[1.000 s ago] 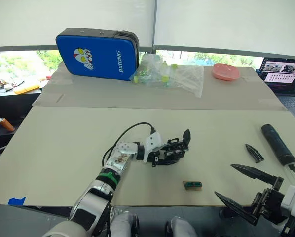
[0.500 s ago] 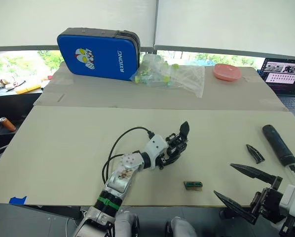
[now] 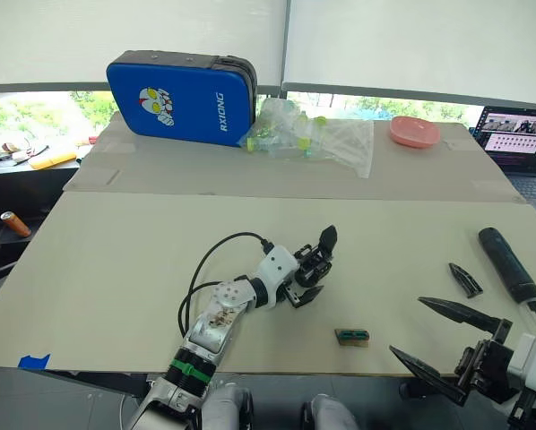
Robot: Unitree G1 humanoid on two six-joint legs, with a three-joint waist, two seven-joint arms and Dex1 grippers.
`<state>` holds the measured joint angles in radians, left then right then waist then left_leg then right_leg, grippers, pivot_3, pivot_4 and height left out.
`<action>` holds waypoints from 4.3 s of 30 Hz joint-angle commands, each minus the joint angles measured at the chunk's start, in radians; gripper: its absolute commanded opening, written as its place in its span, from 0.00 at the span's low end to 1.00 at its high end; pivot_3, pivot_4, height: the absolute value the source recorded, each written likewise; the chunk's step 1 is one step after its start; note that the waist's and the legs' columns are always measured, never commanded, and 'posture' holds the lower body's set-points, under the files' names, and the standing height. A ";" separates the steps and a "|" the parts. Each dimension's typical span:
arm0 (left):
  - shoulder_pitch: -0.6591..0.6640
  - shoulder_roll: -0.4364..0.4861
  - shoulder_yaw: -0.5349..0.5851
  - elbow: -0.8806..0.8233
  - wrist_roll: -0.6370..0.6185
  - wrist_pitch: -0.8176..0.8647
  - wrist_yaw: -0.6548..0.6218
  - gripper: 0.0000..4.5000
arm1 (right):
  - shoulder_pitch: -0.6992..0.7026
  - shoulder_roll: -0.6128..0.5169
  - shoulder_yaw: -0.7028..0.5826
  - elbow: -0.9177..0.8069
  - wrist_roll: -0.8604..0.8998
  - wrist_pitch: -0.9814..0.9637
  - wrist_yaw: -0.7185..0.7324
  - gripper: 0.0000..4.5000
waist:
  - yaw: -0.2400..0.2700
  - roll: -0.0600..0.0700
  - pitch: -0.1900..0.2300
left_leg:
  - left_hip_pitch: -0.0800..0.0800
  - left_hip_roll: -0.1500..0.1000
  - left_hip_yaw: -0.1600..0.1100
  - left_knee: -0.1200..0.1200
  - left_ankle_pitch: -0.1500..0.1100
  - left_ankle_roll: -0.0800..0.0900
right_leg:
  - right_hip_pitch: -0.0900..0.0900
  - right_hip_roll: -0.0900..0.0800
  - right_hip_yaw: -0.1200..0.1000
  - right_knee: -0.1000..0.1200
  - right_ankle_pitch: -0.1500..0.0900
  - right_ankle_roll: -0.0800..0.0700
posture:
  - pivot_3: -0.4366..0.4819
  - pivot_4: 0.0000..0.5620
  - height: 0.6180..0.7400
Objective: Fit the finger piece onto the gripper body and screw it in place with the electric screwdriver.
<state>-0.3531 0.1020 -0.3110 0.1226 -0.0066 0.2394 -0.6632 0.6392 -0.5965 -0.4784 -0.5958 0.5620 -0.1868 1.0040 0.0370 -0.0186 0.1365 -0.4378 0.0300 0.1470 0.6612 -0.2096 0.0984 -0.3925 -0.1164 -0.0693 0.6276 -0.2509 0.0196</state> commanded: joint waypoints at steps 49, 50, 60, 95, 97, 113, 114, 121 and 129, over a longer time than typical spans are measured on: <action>-0.157 -0.040 0.061 0.021 -0.039 0.023 -0.187 0.53 | 0.049 0.005 -0.063 -0.010 0.025 0.005 0.049 1.00 | -0.011 0.000 0.000 | -0.003 0.000 0.000 0.000 0.003 0.008 | -0.002 0.000 0.000 0.001 0.000 0.001 | 0.48 0.27 1.00; -0.134 -0.045 0.049 -0.017 -0.032 0.048 -0.161 0.53 | 0.048 0.004 -0.062 -0.011 0.025 0.006 0.049 1.00 | -0.010 0.000 0.000 | -0.002 0.000 0.000 0.000 0.003 0.007 | -0.002 0.000 0.001 0.001 0.000 0.001 | 0.48 0.27 1.00; -0.049 -0.070 -0.032 -0.074 0.043 0.094 0.029 0.53 | 0.029 -0.022 -0.067 -0.007 0.039 0.026 0.064 1.00 | -0.006 0.000 0.000 | -0.002 0.000 0.000 0.000 0.001 0.001 | -0.002 0.001 0.001 0.001 0.000 0.000 | 0.48 0.27 1.00; -0.439 0.059 -0.048 0.663 -0.037 -0.400 -0.557 0.99 | 0.015 -0.018 -0.054 -0.015 0.031 0.042 0.046 1.00 | 0.004 0.000 0.000 | -0.001 -0.001 0.000 0.002 0.000 0.003 | 0.000 0.002 -0.005 0.000 0.000 0.001 | 0.48 0.27 1.00; -0.472 0.046 -0.045 0.735 -0.025 -0.412 -0.570 0.99 | 0.012 -0.020 -0.057 -0.014 0.033 0.044 0.049 1.00 | 0.002 0.000 0.000 | -0.001 -0.001 0.001 0.002 0.000 0.005 | 0.000 0.003 -0.005 0.000 0.000 0.001 | 0.48 0.27 1.00; -0.444 0.042 0.050 0.714 -0.055 -0.438 -0.548 0.53 | 0.031 -0.008 -0.068 -0.017 0.027 0.037 0.047 1.00 | -0.010 0.000 0.000 | -0.001 0.000 0.001 0.002 0.003 0.009 | -0.001 0.002 -0.004 0.001 0.000 0.001 | 0.48 0.27 1.00; -0.433 0.037 0.060 0.674 -0.063 -0.391 -0.523 0.53 | 0.032 -0.006 -0.067 -0.019 0.025 0.036 0.044 1.00 | -0.012 0.000 0.000 | -0.001 0.000 0.001 0.002 0.003 0.009 | -0.001 0.002 -0.004 0.001 0.000 0.001 | 0.48 0.27 1.00; -0.346 0.007 0.025 0.370 -0.033 -0.129 -0.388 0.53 | 0.055 0.000 -0.072 -0.028 0.020 0.054 0.018 1.00 | -0.012 0.000 0.000 | -0.002 0.000 0.001 0.002 0.003 0.009 | -0.002 0.002 -0.003 0.002 0.000 0.001 | 0.48 0.27 1.00; -0.263 0.008 -0.024 0.312 -0.013 -0.167 -0.353 0.53 | 0.059 0.001 -0.061 -0.040 0.011 0.057 0.001 1.00 | -0.010 0.000 0.000 | -0.002 0.000 0.001 0.002 0.003 0.008 | -0.002 0.002 -0.001 0.002 0.000 0.001 | 0.48 0.27 1.00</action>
<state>-0.5988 0.1143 -0.3491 0.4534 -0.0073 0.1106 -1.0291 0.6901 -0.5964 -0.5234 -0.6017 0.5702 -0.1317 1.0134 0.0269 -0.0181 0.1365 -0.4395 0.0299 0.1476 0.6629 -0.2068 0.1058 -0.3941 -0.1149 -0.0706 0.6291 -0.2509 0.0204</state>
